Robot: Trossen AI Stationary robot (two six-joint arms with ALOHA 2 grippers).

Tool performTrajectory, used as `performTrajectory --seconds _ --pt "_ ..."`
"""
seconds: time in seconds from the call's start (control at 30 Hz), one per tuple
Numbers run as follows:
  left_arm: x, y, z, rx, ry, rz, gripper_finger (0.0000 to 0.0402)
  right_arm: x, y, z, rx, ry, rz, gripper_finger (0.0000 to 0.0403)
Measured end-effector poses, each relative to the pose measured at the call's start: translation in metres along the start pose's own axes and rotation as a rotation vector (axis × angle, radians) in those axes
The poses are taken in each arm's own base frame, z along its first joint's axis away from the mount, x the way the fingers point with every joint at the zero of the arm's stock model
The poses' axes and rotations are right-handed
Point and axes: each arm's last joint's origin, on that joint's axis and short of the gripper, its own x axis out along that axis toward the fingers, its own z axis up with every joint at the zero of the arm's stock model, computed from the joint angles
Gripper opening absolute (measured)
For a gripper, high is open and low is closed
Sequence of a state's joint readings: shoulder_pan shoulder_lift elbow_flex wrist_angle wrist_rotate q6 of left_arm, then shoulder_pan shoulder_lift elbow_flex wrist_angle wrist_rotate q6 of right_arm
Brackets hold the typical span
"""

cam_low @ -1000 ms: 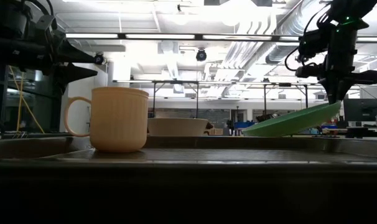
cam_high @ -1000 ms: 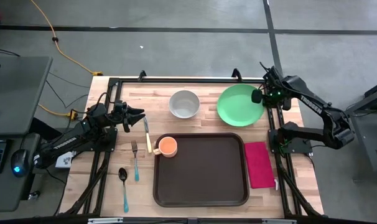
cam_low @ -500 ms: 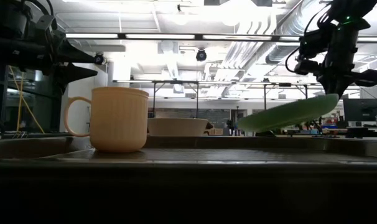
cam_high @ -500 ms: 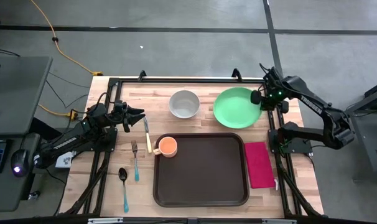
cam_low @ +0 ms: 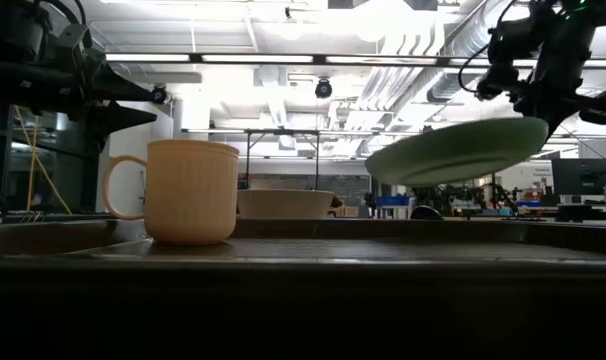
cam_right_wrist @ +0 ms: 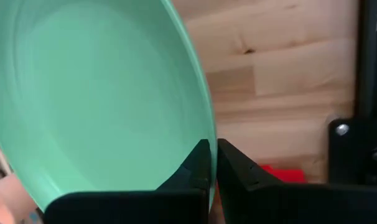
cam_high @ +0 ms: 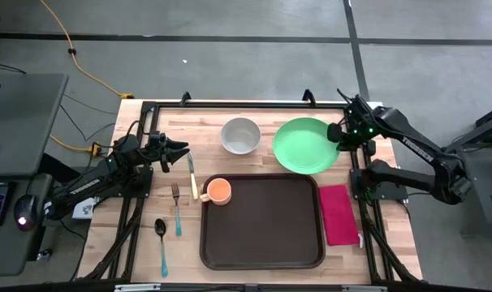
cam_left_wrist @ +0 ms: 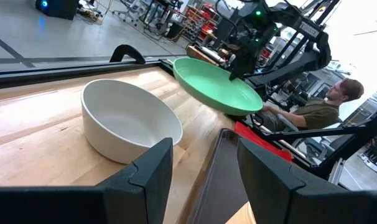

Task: Set up tray
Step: Put the green plate on the black tray

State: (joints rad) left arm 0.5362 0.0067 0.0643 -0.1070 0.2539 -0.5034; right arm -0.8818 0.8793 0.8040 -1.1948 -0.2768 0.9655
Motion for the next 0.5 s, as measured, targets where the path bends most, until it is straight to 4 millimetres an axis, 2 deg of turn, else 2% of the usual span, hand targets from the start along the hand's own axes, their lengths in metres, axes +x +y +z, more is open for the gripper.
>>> performTrajectory --seconds 0.5 --pt "0.000 0.000 0.000 -0.002 0.000 0.000 0.0211 0.004 0.020 -0.041 -0.031 0.072 0.059 0.0000"
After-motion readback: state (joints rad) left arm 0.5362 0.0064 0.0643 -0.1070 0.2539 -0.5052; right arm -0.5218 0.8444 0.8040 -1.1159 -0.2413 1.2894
